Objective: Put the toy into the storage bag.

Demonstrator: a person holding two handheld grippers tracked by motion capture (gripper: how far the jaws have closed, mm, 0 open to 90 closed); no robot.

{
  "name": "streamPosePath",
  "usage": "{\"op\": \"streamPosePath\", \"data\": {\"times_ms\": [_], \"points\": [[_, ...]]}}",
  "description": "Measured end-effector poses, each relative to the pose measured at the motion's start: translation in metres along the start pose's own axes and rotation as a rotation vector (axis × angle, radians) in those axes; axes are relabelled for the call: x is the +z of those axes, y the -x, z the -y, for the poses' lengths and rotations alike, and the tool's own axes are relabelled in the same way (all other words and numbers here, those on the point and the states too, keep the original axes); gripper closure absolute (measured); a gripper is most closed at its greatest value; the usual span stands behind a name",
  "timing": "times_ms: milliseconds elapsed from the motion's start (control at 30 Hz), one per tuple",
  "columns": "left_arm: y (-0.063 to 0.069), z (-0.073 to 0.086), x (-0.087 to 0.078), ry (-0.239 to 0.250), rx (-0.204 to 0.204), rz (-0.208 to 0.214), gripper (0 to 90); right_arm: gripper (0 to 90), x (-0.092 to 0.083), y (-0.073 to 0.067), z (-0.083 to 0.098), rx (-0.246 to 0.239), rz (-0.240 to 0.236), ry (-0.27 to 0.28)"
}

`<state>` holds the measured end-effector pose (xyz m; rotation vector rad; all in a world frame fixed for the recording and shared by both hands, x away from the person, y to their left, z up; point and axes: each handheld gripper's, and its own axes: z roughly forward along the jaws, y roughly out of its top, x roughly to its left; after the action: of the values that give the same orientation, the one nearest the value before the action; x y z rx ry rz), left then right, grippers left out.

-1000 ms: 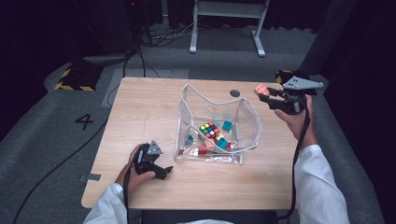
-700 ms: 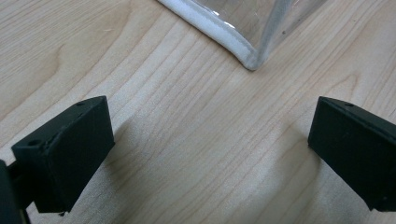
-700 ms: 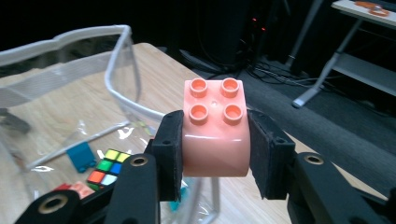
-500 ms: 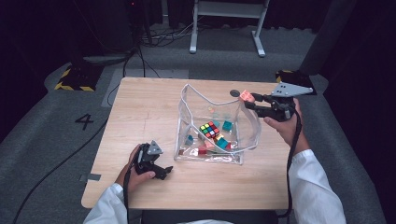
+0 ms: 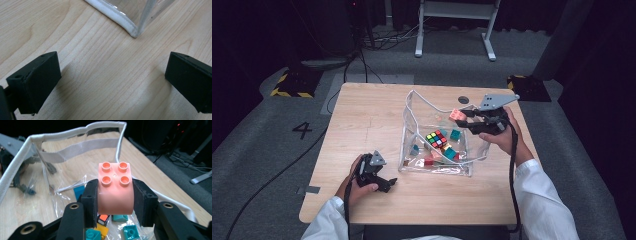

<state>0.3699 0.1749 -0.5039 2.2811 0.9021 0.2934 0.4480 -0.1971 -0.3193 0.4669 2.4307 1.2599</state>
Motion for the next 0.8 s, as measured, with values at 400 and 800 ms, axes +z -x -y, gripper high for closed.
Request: {"op": "streamPosePath", "data": {"times_ms": [400,800], "points": [[0.0,0.0,0.0,0.0,0.0,0.0,0.3,59.1,0.027,-0.009,-0.008,-0.06,-0.03,-0.14],[0.0,0.0,0.0,0.0,-0.001,0.0,0.3,59.1,0.048,-0.007,-0.008,-0.117,-0.051,-0.333]]}}
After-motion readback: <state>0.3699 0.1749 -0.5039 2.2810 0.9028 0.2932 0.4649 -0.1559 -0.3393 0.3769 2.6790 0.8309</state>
